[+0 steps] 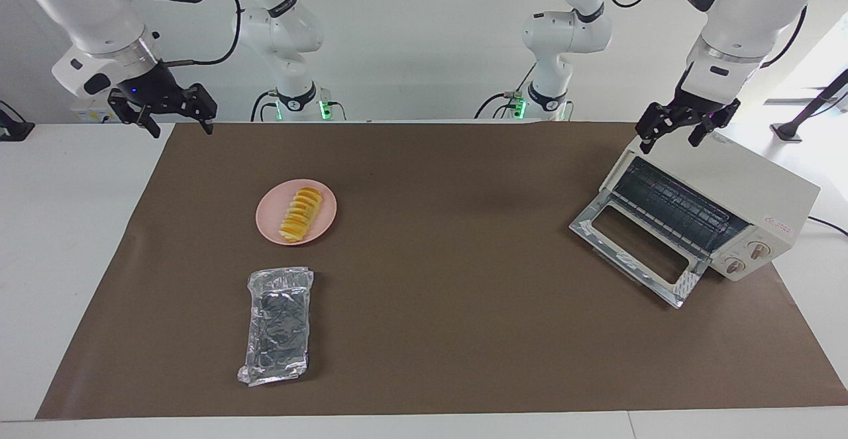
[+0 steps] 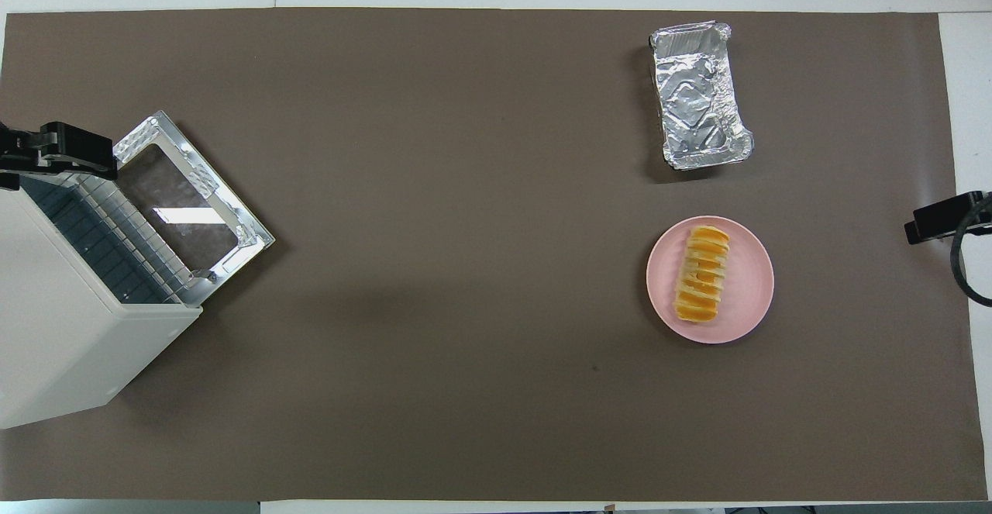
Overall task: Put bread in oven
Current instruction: 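Reach the right gripper down to the yellow bread on the pink plate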
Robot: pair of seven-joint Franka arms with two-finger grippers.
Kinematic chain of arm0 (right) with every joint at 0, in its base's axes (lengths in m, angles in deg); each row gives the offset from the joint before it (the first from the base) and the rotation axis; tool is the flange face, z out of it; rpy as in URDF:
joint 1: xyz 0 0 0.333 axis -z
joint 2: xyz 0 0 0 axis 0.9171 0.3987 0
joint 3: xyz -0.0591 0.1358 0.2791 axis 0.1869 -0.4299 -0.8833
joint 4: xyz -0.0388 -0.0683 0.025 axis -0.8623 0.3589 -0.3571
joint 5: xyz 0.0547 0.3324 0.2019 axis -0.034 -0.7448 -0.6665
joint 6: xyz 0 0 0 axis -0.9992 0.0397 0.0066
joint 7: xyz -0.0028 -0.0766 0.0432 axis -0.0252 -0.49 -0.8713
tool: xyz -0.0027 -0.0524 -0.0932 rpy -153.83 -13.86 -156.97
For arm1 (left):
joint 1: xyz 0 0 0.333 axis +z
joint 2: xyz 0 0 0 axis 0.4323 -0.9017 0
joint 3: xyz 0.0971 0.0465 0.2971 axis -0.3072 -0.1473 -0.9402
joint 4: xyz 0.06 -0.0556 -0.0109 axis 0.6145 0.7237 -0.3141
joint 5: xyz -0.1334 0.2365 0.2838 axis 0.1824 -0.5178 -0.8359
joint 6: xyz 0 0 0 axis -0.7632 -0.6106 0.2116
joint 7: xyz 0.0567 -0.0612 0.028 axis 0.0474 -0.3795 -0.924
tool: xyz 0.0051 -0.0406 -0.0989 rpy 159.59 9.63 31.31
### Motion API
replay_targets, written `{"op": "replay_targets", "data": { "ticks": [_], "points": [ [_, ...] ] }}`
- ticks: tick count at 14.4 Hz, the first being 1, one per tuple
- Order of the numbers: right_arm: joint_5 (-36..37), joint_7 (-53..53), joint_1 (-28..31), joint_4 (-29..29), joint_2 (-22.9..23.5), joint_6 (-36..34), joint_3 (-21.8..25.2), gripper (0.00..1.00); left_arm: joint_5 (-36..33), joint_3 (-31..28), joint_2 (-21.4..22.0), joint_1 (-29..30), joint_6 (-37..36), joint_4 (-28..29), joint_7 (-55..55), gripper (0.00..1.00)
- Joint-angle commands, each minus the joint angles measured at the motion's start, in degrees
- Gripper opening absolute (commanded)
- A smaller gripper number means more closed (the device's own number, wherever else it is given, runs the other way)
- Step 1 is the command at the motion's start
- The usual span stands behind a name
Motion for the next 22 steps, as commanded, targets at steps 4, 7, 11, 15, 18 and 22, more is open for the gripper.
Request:
{"op": "replay_targets", "data": {
  "ticks": [4,7,11,15,18,22],
  "points": [
    [0.4,4.5,-2.9,-16.3,-7.6,9.9,-1.0,1.00,0.8,0.1,1.3,0.5,-0.4,1.4,0.0,1.00],
    [0.2,12.4,-7.7,-23.3,-9.5,15.6,-1.0,1.00,0.8,0.1,1.3,0.5,-0.4,1.3,0.0,1.00],
    [0.2,21.1,-12.2,-28.2,-4.9,26.6,-1.0,1.00,0.8,0.1,1.3,0.5,-0.4,1.3,0.0,1.00],
    [0.2,29.6,-14.6,-28.5,0.4,34.7,-1.0,1.00,0.8,0.1,1.3,0.5,-0.4,1.3,0.0,1.00],
    [0.2,32.0,-14.5,-32.6,1.9,42.9,-1.0,1.00,0.8,0.1,1.3,0.5,-0.4,1.3,0.0,1.00],
    [0.2,35.1,-15.8,-39.7,2.1,53.2,-1.0,1.00,0.8,0.1,1.3,0.5,-0.4,1.4,0.0,1.00]
  ]
}}
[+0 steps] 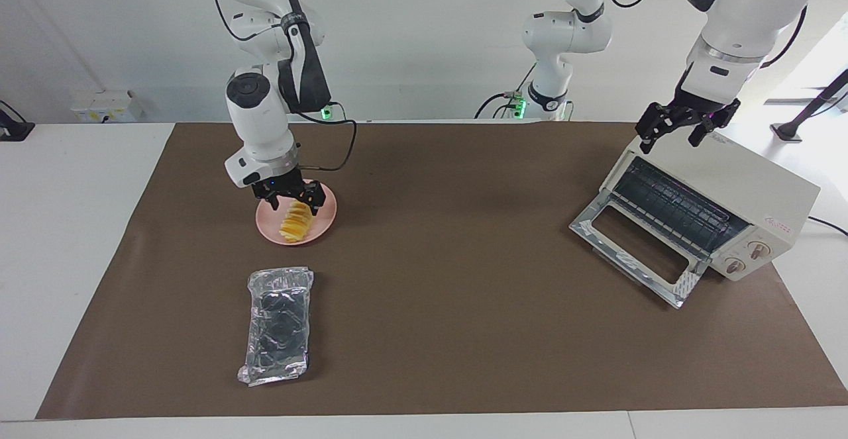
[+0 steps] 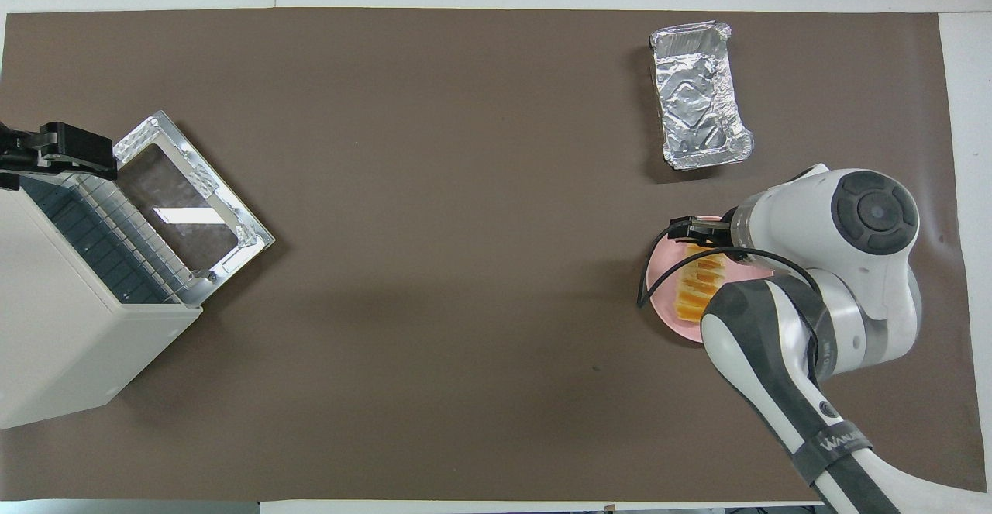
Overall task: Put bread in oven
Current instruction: 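Close the right gripper on the yellow bread and lift it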
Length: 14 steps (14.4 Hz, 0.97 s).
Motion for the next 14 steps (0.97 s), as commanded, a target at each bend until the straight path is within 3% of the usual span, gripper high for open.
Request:
{"op": "replay_targets", "data": {
  "ticks": [1,7,14],
  "points": [
    [0.2,2.3,-1.1,-4.7,-1.0,5.7,-0.1,1.00,0.8,0.1,1.3,0.5,-0.4,1.3,0.0,1.00],
    [0.2,1.8,-0.5,-8.3,-0.6,7.0,0.0,1.00,0.8,0.1,1.3,0.5,-0.4,1.4,0.0,1.00],
    [0.2,2.3,-0.1,-8.5,1.0,10.2,0.0,0.99,0.8,0.1,1.3,0.5,-0.4,1.4,0.0,1.00]
  ]
}}
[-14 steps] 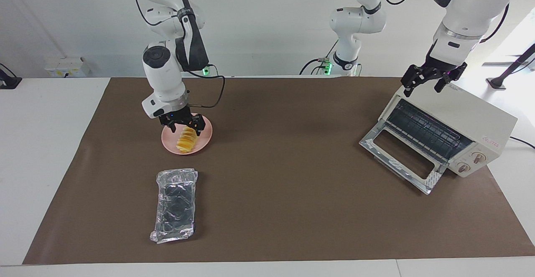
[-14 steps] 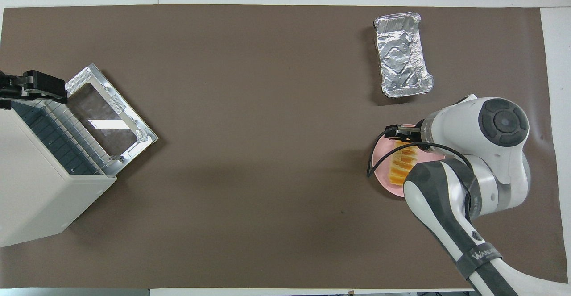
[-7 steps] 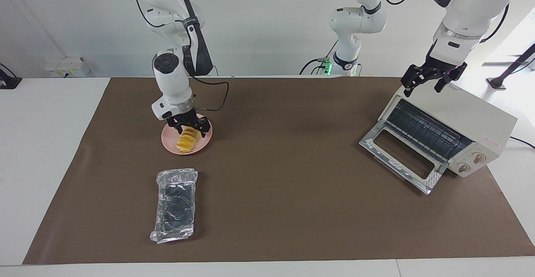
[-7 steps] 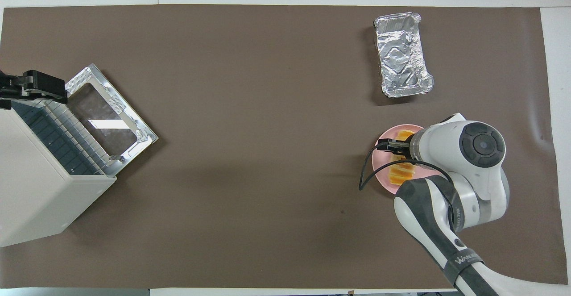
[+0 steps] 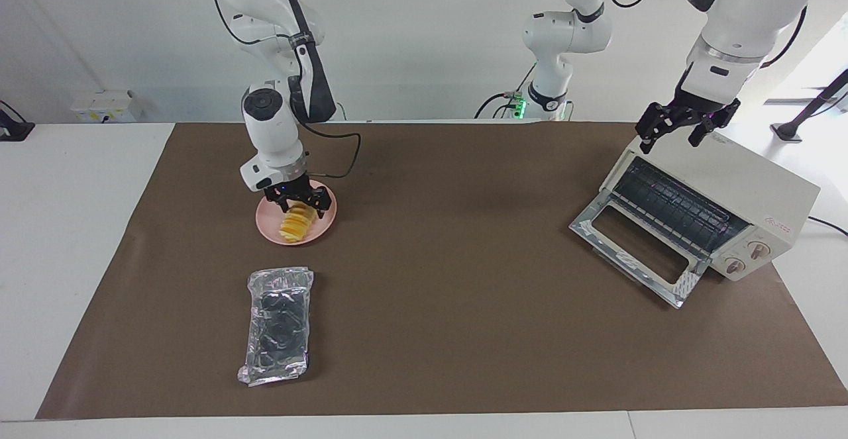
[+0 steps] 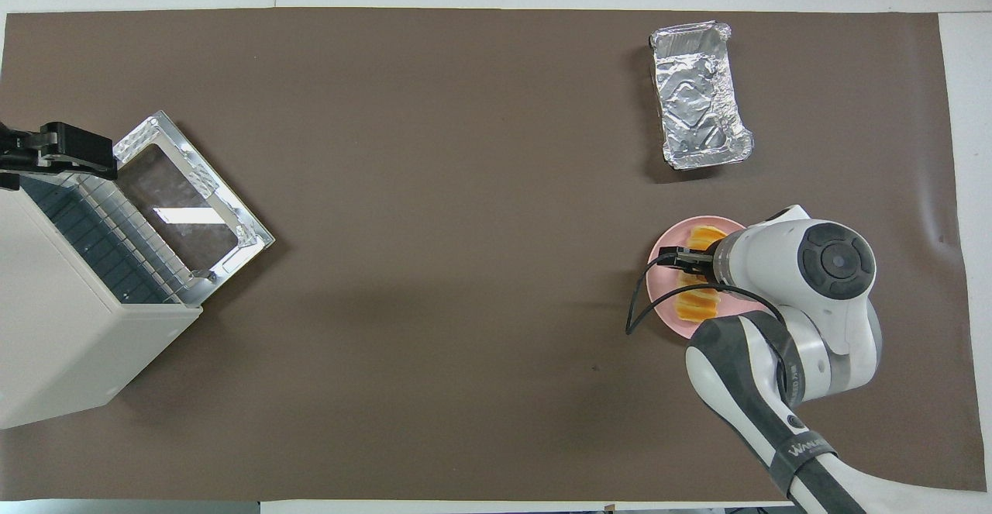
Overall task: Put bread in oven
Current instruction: 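Close the right gripper on the yellow bread and lift it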
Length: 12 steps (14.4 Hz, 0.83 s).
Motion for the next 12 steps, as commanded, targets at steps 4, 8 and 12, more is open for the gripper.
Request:
{"op": "replay_targets", "data": {
  "ticks": [4,8,12],
  "points": [
    [0.1,1.0,0.7,-0.8,1.4,2.1,-0.4,0.75,0.8,0.1,1.3,0.5,-0.4,1.3,-0.1,1.00],
    [0.1,1.2,0.8,-0.7,1.5,2.0,-0.4,0.12,0.8,0.1,1.3,0.5,-0.4,1.3,0.0,1.00],
    [0.2,0.8,0.7,-0.5,1.6,1.9,-0.5,0.00,0.8,0.1,1.3,0.4,-0.4,1.3,0.0,1.00]
  ]
}}
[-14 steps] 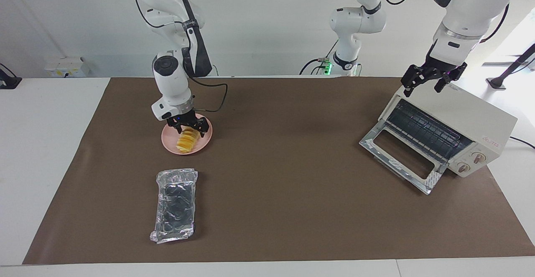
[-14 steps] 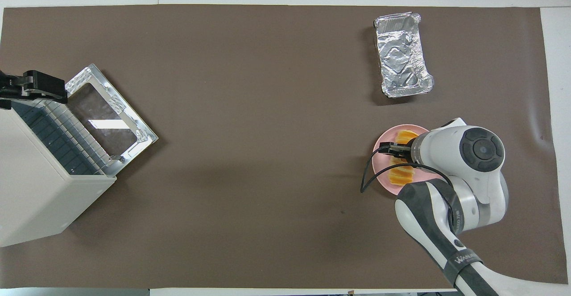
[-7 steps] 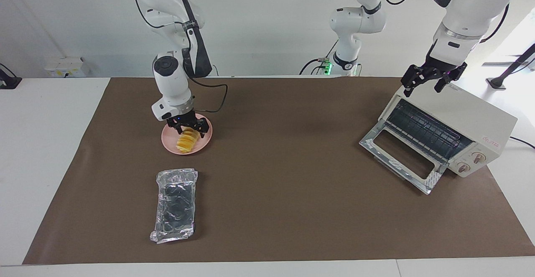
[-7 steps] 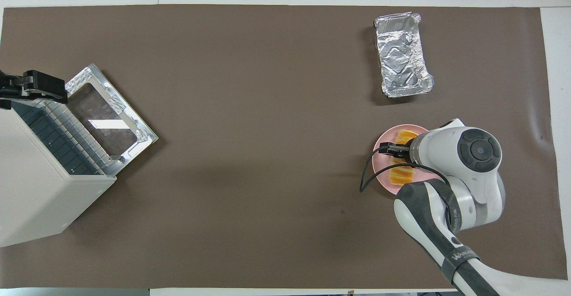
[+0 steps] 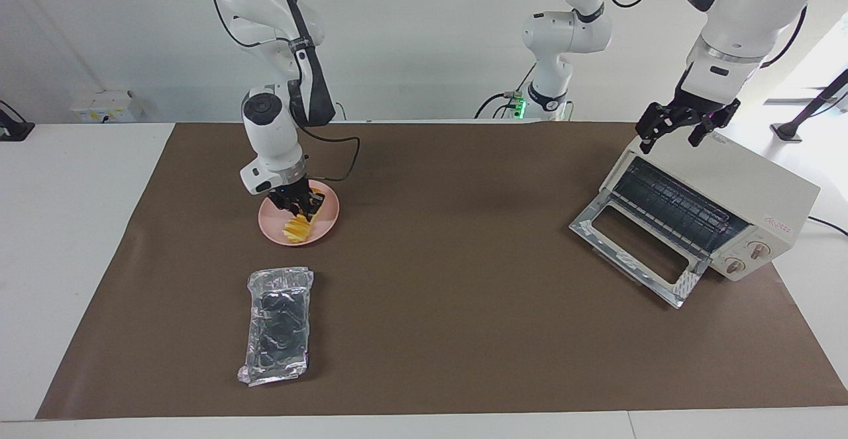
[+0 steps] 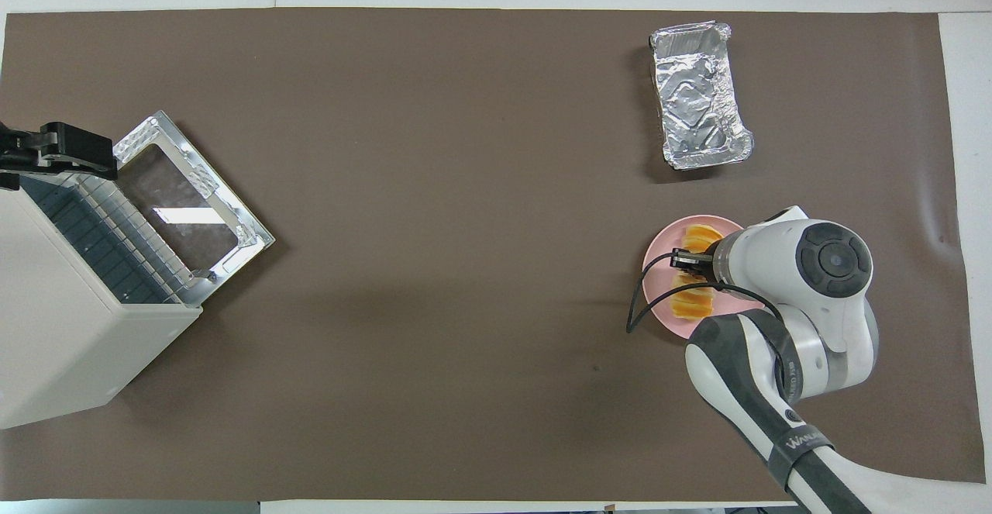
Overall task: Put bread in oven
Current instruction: 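Close the right gripper on the yellow bread and lift it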
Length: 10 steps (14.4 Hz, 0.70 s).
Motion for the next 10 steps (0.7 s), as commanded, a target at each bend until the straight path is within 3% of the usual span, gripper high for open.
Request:
{"op": "replay_targets", "data": {
  "ticks": [1,4,10],
  "points": [
    [0.2,0.7,0.4,-0.2,0.7,1.2,-0.7,0.00,0.8,0.1,1.3,0.5,-0.4,1.3,0.0,1.00],
    [0.2,0.4,0.5,0.8,0.6,-0.1,-0.6,0.00,0.8,0.1,1.3,0.5,-0.5,1.3,0.0,1.00],
    [0.0,-4.3,1.5,15.7,2.2,-18.7,-0.4,0.00,0.8,0.1,1.3,0.5,-0.5,1.3,-0.1,1.00]
  ]
}}
